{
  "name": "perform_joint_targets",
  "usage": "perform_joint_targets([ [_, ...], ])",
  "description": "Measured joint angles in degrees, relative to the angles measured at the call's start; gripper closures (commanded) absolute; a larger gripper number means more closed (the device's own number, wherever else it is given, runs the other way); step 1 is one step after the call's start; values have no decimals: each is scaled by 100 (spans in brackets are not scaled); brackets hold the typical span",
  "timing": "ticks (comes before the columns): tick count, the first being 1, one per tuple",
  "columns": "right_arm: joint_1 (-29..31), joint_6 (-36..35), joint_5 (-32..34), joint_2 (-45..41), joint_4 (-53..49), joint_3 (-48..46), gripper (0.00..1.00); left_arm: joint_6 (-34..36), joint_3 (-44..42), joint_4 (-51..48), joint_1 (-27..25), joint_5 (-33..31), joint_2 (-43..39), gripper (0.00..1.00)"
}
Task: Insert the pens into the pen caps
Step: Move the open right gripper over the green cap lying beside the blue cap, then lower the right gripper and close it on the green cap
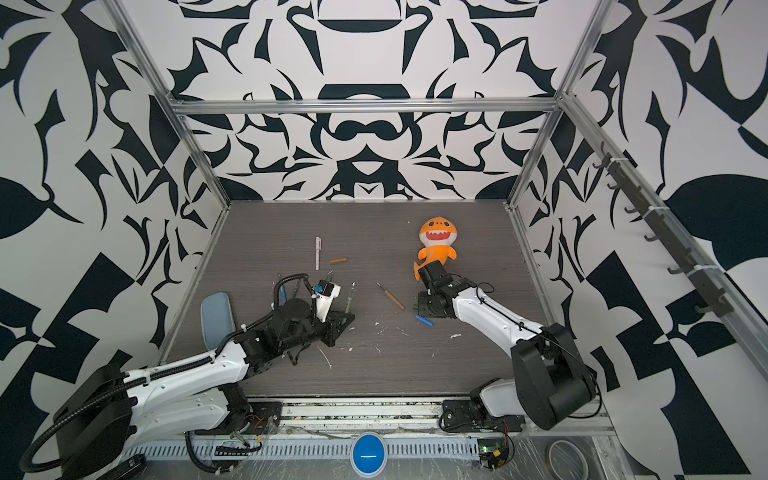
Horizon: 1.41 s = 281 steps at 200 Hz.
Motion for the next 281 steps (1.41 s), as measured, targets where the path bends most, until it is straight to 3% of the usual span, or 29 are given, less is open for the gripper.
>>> perform_joint_targets([
  [136, -24, -2, -76, 925, 114, 157, 78, 2, -52, -48, -2, 13, -433, 98],
  [227, -87, -181, 85, 1622, 101, 988, 78, 9, -68, -175, 0, 9, -538, 98],
  [281, -87, -236, 76, 1108, -83, 1113, 79, 9, -68, -188, -2, 9, -619, 98],
])
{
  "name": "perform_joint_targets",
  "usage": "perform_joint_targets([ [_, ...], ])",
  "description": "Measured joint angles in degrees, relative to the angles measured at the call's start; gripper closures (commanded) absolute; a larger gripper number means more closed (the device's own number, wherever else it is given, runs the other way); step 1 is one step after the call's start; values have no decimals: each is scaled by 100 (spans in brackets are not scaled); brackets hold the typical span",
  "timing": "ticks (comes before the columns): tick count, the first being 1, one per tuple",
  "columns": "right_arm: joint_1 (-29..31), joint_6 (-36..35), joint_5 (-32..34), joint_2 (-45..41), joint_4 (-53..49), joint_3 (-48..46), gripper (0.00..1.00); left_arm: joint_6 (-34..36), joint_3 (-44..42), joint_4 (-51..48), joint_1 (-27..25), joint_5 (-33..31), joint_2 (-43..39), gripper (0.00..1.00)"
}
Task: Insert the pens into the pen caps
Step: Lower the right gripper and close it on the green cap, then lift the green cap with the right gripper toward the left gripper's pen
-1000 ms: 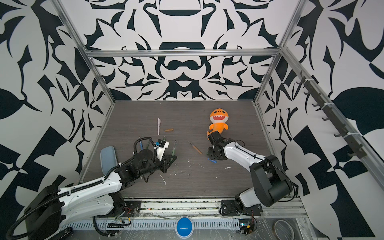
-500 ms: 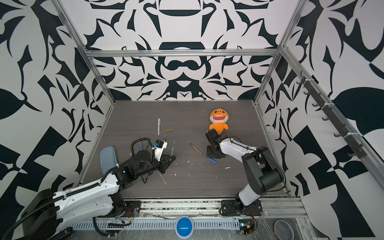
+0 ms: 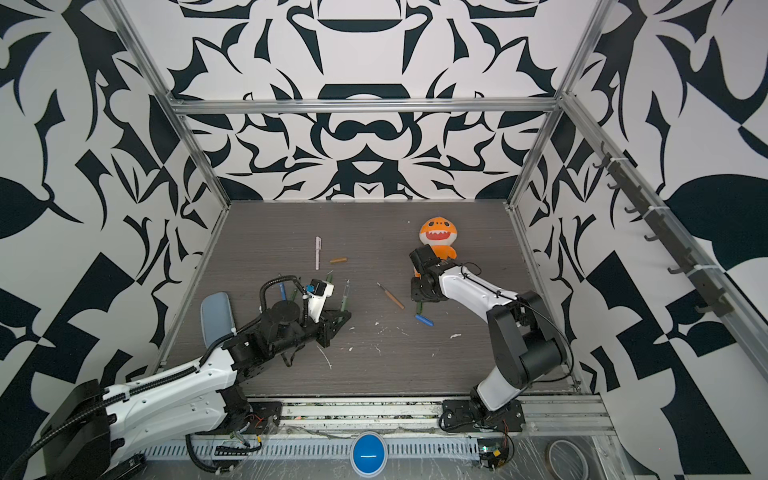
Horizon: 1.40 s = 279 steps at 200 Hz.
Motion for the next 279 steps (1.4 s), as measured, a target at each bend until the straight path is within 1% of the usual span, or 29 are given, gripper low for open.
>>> perform_joint_targets([
  [25, 0, 2, -116, -114, -28, 26, 79, 4, 0, 0, 0, 2, 9, 98],
  [68, -9, 4, -350, 120, -42, 20, 79, 2, 0, 0, 0, 9, 46, 98],
  [97, -11, 2, -505, 264, 26, 7, 78, 0, 0, 0, 0, 15, 46, 98],
  [109, -22, 7, -555, 315, 57, -11, 74, 0, 0, 0, 2, 28, 46, 98],
  [122, -39, 13, -570, 341, 87, -50, 73, 0, 0, 0, 0, 35, 46, 98],
  [146, -103, 48, -629, 343, 149, -155, 74, 0, 0, 2, 0, 68, 50, 98],
  [192, -203, 70, -743, 365, 282, -240, 79, 0, 2, 13, 0, 138, 162, 98],
  [279, -350, 72, -1091, 396, 817, -479, 80, 0, 9, 13, 0, 181, 212, 98],
])
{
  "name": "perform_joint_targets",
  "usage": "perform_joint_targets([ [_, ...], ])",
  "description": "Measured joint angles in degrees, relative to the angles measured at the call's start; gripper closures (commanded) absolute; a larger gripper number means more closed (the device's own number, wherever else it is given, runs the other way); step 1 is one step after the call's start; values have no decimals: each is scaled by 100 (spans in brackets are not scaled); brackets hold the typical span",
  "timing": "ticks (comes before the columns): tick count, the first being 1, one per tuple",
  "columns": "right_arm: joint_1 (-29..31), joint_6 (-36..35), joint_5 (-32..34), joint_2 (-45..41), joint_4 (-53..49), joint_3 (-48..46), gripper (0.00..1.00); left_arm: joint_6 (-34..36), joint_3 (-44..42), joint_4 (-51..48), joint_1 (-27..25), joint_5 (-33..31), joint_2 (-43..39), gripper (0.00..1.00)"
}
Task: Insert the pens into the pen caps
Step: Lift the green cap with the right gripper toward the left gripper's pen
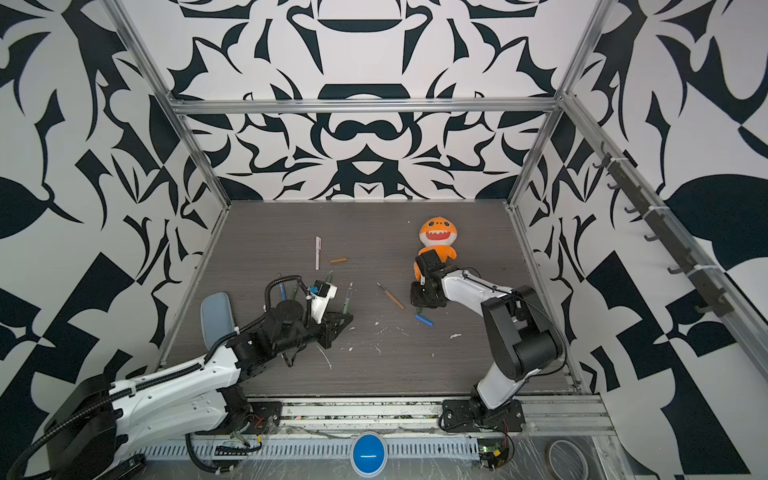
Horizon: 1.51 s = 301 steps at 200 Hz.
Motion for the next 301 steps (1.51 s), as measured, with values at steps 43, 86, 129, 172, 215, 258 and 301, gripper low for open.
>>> perform_joint_targets([
  [43, -15, 4, -85, 55, 186, 0, 77, 0, 24, -2, 2, 0, 0, 98],
  [86, -15, 15, -122, 210, 304, 7, 76, 0, 24, -2, 0, 0, 0, 98],
  [129, -20, 42, -140, 219, 326, 15, 88, 0, 24, -2, 0, -2, 2, 98],
  [172, 59, 35, -142, -7, 146, -52, 88, 11, 24, 2, 0, -4, 0, 98],
  [215, 684, 15, -85, -1469, 140, -107, 89, 90, -22, 435, 2, -2, 4, 100],
  [258, 1707, 61, 33, -3040, 1014, -111, 90, 125, -221, 1257, 2, 181, 181, 100],
  [301, 1978, 459, 74, -3329, 2229, -111, 90, 127, -243, 1526, 2, 437, 227, 100],
])
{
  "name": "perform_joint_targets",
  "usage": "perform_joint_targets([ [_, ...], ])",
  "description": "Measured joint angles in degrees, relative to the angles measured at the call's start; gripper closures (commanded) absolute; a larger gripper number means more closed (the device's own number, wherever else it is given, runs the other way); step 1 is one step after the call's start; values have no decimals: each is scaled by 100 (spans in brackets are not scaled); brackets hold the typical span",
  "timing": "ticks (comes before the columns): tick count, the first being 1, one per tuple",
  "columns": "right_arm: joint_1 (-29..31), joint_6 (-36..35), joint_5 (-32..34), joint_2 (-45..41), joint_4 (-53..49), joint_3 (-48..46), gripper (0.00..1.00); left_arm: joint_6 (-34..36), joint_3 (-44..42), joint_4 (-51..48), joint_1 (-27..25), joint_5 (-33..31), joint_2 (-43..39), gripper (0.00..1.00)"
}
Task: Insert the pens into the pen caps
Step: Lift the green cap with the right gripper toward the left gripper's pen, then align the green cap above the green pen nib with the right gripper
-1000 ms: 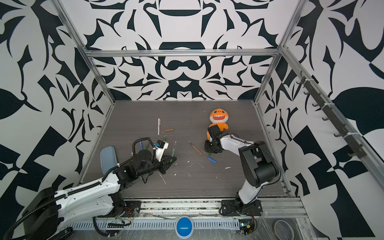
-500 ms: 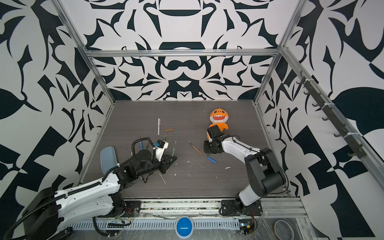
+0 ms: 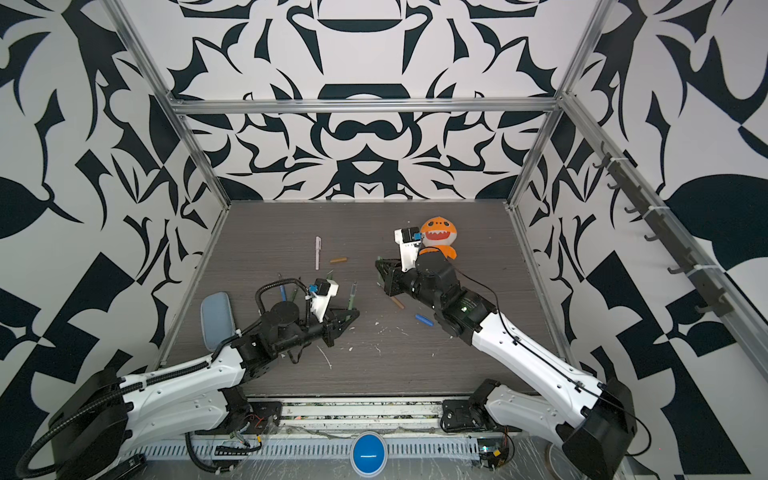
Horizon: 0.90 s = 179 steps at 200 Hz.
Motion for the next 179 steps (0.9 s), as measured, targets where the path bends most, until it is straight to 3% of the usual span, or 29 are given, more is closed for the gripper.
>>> perform_joint_targets([
  [64, 461, 203, -101, 634, 772, 98, 90, -2, 2, -149, 0, 26, -120, 100],
  [179, 588, 407, 50, 581, 1482, -127, 91, -13, 15, -282, 4, 107, -221, 100],
])
